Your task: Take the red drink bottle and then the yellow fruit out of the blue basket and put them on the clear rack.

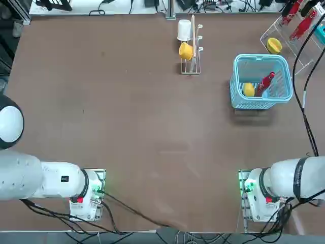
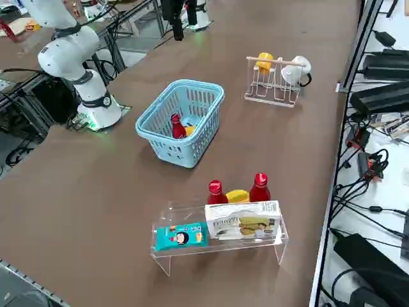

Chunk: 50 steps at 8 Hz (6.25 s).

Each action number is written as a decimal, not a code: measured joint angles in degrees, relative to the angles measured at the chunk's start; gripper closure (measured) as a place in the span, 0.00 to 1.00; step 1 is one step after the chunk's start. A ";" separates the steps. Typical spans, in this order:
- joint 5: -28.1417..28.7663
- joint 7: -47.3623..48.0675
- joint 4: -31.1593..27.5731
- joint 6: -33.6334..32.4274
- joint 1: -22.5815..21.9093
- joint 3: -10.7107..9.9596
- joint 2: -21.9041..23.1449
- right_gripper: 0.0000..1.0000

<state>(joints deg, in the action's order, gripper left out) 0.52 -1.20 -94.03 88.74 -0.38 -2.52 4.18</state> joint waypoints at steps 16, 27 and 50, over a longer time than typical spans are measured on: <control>-5.80 -1.86 -37.20 33.21 2.70 -1.08 2.93 0.01; -5.81 -1.89 -41.39 40.23 4.34 -1.09 -1.88 0.19; -5.77 -2.36 -12.72 6.48 3.51 -0.02 -0.17 0.61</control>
<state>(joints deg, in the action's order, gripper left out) -5.26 -3.56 -106.75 95.22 3.13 -2.54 4.02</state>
